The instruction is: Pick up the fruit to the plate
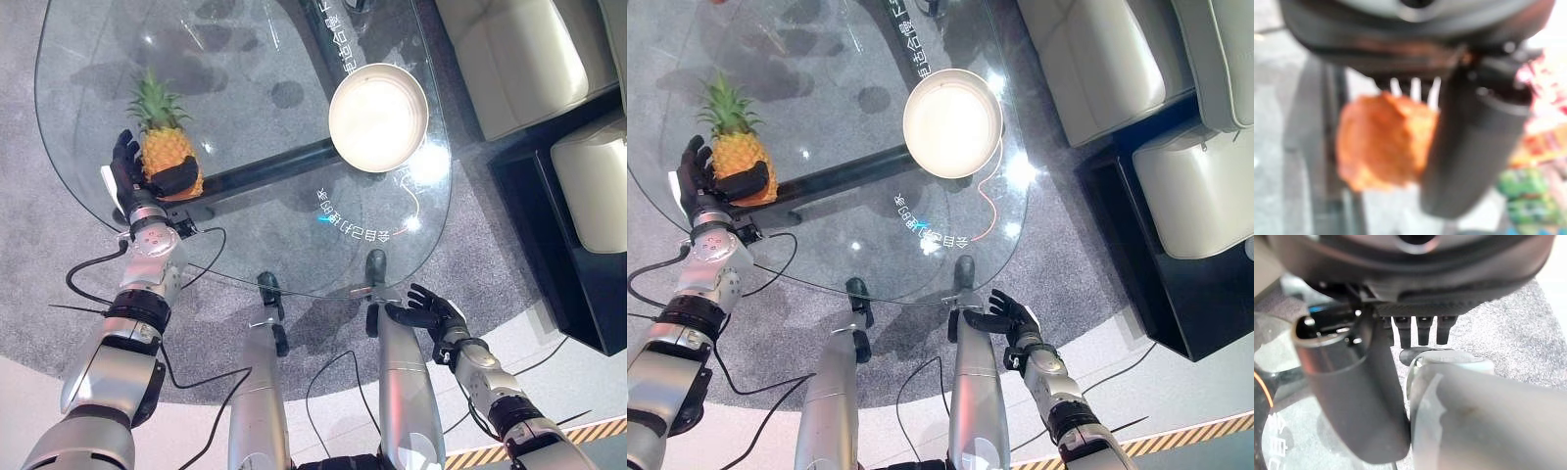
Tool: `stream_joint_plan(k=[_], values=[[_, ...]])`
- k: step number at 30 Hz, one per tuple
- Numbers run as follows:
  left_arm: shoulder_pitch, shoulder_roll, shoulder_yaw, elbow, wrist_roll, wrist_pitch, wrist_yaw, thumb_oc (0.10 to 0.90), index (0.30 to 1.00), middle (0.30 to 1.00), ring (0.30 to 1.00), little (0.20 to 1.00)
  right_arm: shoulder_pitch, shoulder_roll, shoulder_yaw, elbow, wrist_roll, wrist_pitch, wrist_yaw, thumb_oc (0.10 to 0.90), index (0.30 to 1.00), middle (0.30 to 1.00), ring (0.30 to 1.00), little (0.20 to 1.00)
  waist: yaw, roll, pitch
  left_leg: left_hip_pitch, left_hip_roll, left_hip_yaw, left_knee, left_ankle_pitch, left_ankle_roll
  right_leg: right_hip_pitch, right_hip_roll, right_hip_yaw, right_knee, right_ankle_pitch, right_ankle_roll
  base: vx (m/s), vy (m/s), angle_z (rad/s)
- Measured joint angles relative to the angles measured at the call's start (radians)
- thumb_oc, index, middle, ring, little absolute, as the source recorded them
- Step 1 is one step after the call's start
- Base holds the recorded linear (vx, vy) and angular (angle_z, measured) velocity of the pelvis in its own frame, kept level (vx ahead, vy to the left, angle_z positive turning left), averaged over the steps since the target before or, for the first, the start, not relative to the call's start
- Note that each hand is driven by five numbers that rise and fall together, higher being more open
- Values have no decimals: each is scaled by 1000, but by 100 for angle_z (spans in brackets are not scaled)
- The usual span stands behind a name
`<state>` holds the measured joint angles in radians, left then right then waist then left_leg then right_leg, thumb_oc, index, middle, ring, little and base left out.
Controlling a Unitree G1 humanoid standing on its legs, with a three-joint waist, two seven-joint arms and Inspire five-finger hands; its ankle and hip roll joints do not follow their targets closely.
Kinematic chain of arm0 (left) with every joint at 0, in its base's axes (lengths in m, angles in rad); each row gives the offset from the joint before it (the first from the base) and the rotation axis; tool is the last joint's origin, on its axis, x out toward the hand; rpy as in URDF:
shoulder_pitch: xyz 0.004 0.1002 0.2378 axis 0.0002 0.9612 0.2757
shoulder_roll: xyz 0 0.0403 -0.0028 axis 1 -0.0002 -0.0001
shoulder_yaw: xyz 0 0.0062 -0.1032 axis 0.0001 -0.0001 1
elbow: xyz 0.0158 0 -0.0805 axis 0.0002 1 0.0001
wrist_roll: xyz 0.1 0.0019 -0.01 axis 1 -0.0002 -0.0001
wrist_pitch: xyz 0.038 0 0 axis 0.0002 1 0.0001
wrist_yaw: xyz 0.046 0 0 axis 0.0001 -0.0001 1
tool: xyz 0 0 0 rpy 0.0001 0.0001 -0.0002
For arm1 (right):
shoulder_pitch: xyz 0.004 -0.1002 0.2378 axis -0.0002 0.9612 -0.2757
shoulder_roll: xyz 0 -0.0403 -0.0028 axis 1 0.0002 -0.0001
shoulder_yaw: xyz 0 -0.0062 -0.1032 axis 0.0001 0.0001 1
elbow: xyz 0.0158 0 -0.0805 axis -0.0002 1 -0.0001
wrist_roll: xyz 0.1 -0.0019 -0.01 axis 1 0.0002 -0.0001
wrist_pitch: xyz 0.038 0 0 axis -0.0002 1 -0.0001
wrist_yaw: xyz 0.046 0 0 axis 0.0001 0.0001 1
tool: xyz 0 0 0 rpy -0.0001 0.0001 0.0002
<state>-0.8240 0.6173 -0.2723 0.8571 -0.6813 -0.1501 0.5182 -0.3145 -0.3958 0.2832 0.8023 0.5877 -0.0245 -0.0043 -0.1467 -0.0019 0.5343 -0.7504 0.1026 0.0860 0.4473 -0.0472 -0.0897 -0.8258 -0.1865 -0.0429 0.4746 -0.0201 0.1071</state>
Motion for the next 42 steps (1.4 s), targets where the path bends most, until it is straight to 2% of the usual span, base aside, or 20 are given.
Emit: stream_joint_plan(k=[7,16,24,25,26,27,42], values=[[-11,5,-30,8,36,29,-6,800,900,900,900,900,0,0,6,0,4,-7,0,800,900,900,900,900,-10,0,0,-2,0,1,7,-4,0,-3,1,2,9,4,-7,0,0,0],[-48,28,-32,-4,48,135,-31,800,900,900,900,900,-1,-1,6,-7,6,-7,-11,800,900,900,900,900,-8,0,0,-8,0,6,7,-7,-4,-16,1,7,10,-1,-2,2,-8,0],[-64,47,-41,-15,67,201,-64,800,900,900,900,900,-1,-2,6,-12,6,-7,-22,800,900,900,900,900,-4,0,0,-8,0,16,6,-7,-3,-22,3,22,11,0,-1,-2,-1,-1],[-74,55,-61,-15,84,217,-71,707,820,820,820,807,-1,-2,6,-12,6,-7,-23,800,900,900,900,900,-4,0,0,-8,0,16,6,-7,-3,-23,3,22,11,0,-1,0,0,0],[-82,61,-75,-15,98,234,-73,254,432,432,432,354,-1,-2,6,-13,7,-7,-23,800,900,900,900,900,-4,0,0,-8,0,16,6,-7,-3,-23,4,22,11,0,-1,0,0,0],[-87,61,-75,-15,107,249,-74,100,300,300,300,200,-1,-2,6,-14,7,-7,-23,800,900,900,900,900,-4,0,0,-8,0,16,6,-7,-3,-23,4,22,11,0,-1,0,0,0],[-92,75,-92,-13,170,292,-77,100,300,300,300,200,-1,-1,12,-18,7,-3,-40,800,900,900,900,900,-6,0,0,1,-1,17,7,-5,1,-13,4,23,13,5,-7,0,0,0]])
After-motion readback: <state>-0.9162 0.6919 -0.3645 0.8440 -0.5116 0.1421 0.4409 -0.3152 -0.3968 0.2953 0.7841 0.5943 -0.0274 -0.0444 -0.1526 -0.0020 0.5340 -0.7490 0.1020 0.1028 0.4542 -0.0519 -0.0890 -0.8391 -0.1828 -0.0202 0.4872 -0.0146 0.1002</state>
